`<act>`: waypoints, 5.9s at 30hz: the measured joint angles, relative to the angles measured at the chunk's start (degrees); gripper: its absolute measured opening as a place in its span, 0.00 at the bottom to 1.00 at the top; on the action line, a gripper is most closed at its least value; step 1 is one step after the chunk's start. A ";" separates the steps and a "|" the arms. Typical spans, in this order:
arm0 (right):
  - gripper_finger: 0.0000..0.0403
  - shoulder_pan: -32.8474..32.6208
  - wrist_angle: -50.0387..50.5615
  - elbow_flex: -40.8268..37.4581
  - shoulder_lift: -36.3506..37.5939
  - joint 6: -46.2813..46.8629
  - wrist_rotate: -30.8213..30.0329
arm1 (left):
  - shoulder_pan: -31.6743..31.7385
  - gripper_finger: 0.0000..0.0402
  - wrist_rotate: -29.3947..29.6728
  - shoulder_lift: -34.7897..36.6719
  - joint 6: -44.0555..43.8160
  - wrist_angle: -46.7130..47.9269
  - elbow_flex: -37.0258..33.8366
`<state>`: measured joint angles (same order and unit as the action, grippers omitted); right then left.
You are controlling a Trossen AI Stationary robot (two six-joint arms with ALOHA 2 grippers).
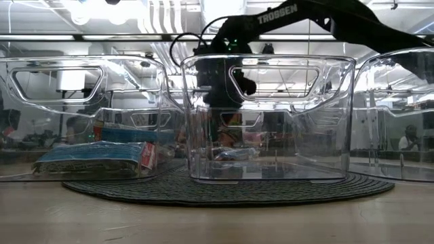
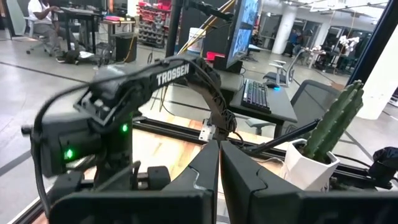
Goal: Pick and place Granola Bars by type
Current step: Put the blue granola bar into the middle transparent bin
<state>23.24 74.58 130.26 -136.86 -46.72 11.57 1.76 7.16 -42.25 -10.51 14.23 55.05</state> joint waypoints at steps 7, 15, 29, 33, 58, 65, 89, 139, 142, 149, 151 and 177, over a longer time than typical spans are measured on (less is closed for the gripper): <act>0.56 0.00 -0.67 -0.58 -1.15 -1.32 -0.17 | 0.02 0.00 0.00 0.96 0.00 -0.04 0.00; 0.56 0.02 -2.37 -3.94 -1.11 -4.76 -5.53 | 0.00 0.00 0.00 1.03 0.00 -0.02 0.00; 0.55 -0.21 -10.02 -11.63 -0.89 -4.73 -11.48 | 0.01 0.00 0.00 0.90 -0.08 0.11 0.00; 0.53 -0.21 -10.24 -11.61 -0.88 -3.57 -11.59 | 0.02 0.00 0.00 0.90 -0.11 0.10 0.00; 0.07 -0.24 -8.40 -11.56 0.00 0.27 -11.56 | 0.01 0.00 0.02 0.86 -0.24 -0.04 0.00; 0.07 -0.28 -4.99 -8.91 3.03 2.87 -11.53 | 0.00 0.00 0.02 0.86 -0.24 -0.02 0.00; 0.07 -11.92 0.04 -5.88 24.45 23.05 -3.38 | 0.00 0.00 0.02 0.86 -0.17 -0.02 0.00; 0.37 -23.96 -2.80 -23.11 25.75 49.12 -4.02 | 0.00 0.00 0.00 0.86 -0.19 0.01 0.00; 0.35 -23.96 -2.20 -20.49 25.91 47.87 -4.02 | 0.01 0.00 0.01 0.86 -0.19 -0.02 0.00; 0.27 -23.20 -3.06 -14.88 29.20 43.24 -4.06 | 0.02 0.00 0.00 0.86 -0.02 -0.01 0.00; 0.23 -22.74 -3.73 -14.18 30.73 42.25 -4.05 | 0.02 0.00 0.00 0.90 0.12 -0.01 0.00; 0.02 -17.54 -31.60 -44.60 69.40 48.78 -7.59 | 0.02 0.00 1.29 0.93 4.09 -0.04 0.00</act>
<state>5.71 42.98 85.66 -67.46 2.05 3.98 1.78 8.45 -41.32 -6.42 14.20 55.05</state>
